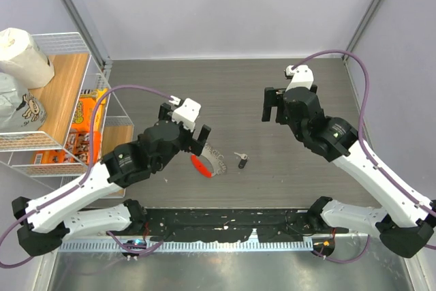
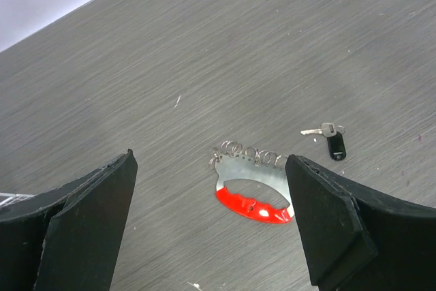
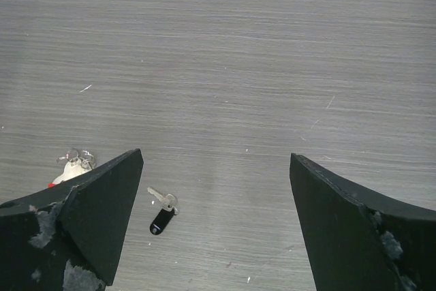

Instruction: Put the keys on the keyring

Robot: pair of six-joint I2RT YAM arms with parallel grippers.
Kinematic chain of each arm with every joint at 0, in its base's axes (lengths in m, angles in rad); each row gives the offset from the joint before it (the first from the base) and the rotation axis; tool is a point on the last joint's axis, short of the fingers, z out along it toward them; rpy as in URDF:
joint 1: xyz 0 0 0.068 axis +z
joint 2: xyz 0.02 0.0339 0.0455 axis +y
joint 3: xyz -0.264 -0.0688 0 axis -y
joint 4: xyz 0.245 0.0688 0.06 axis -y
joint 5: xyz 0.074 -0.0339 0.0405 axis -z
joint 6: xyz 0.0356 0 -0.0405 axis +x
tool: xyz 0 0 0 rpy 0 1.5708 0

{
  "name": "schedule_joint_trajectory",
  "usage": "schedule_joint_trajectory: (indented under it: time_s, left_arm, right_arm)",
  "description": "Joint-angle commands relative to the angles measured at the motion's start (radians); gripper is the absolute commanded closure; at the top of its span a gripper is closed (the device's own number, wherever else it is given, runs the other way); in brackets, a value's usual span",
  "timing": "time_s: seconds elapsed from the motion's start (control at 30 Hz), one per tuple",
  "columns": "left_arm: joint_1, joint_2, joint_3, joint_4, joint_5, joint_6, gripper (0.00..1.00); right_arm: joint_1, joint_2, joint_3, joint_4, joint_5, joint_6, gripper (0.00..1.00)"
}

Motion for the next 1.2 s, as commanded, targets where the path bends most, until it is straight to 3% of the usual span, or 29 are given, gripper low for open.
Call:
schedule_joint_trajectory:
  time_s: [0.0, 0.23, 0.57, 0.77, 0.97, 1.17]
  left_arm:
    - [-0.001, -0.093, -0.085, 0.124, 0.032, 0.007, 0.01]
    - [-0.001, -0.104, -0.064, 0.037, 0.035, -0.038, 0.01]
    - [-0.002, -0.098, -0.185, 0.124, 0.099, -0.108, 0.01]
    - [-0.001, -0.049, -0.22, 0.098, 0.145, -0.179, 0.03]
    - [-0.002, -0.01, -0.283, 0.096, 0.107, -0.277, 0.04]
    - [0.007, 0.07, -0.337, 0.11, 0.122, -0.357, 0.04]
  right_arm:
    - [0.011, 0.041, 0.075, -0.008, 0.041, -0.013, 0.05]
    - [0.011, 0.042, 0.075, -0.005, 0.062, -0.037, 0.05]
    - [0.011, 0.064, 0.046, -0.06, 0.006, -0.045, 0.05]
    - [0.011, 0.071, -0.05, -0.093, -0.135, -0.054, 0.0]
    - [0.035, 0.053, -0.205, -0.028, -0.351, -0.01, 0.12]
    - [0.136, 0.025, -0.318, 0.099, -0.439, 0.041, 0.17]
